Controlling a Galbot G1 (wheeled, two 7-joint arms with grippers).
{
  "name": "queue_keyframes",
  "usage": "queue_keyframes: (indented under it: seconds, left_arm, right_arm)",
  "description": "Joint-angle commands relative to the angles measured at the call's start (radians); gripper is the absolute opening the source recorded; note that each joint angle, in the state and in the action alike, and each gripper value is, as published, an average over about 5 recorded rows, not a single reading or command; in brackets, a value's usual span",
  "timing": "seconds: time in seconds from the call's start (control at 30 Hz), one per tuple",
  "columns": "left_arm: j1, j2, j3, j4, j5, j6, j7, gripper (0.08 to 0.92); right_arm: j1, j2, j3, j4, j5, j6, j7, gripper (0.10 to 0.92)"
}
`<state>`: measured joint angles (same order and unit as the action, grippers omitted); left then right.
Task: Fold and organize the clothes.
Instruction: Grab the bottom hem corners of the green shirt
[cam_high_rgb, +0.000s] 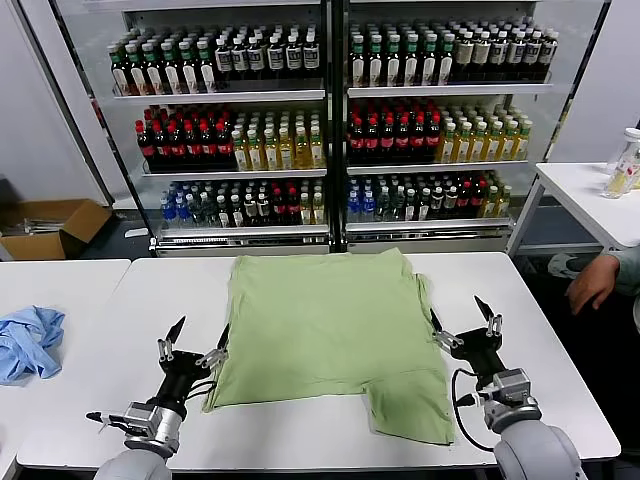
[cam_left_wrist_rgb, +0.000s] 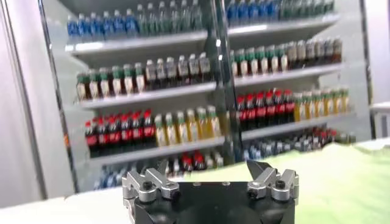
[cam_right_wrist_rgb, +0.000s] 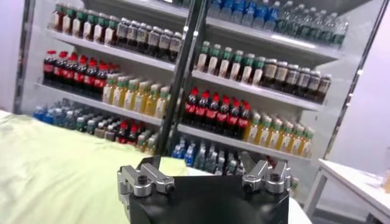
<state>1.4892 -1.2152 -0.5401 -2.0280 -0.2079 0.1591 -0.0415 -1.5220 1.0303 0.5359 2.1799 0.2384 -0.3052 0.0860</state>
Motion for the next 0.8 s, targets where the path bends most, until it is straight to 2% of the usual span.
queue_keyframes:
  seconds: [0.03, 0.23, 0.5, 0.8]
  left_arm:
    - [0.16, 0.061, 0.018, -0.116, -0.151, 0.259, -0.089, 0.822]
    - [0.164, 0.076, 0.026, -0.098, -0.163, 0.291, -0.105, 0.823]
    - [0.108, 0.068, 0.036, -0.013, -0.168, 0.333, -0.122, 0.823]
    - [0.094, 0.078, 0.021, 0.001, -0.207, 0.363, -0.135, 0.823]
  right_arm:
    - [-0.245, -0.074, 0.017, 0.098, 0.078, -0.022, 0.02, 0.823]
    - [-0.298, -0.059, -0.02, 0.074, 0.077, -0.014, 0.044, 0.823]
    - [-0.282, -0.01, -0.048, 0.005, 0.062, 0.0, 0.056, 0.823]
    - [-0.256, 0.017, -0.076, -0.05, 0.053, 0.014, 0.06, 0.823]
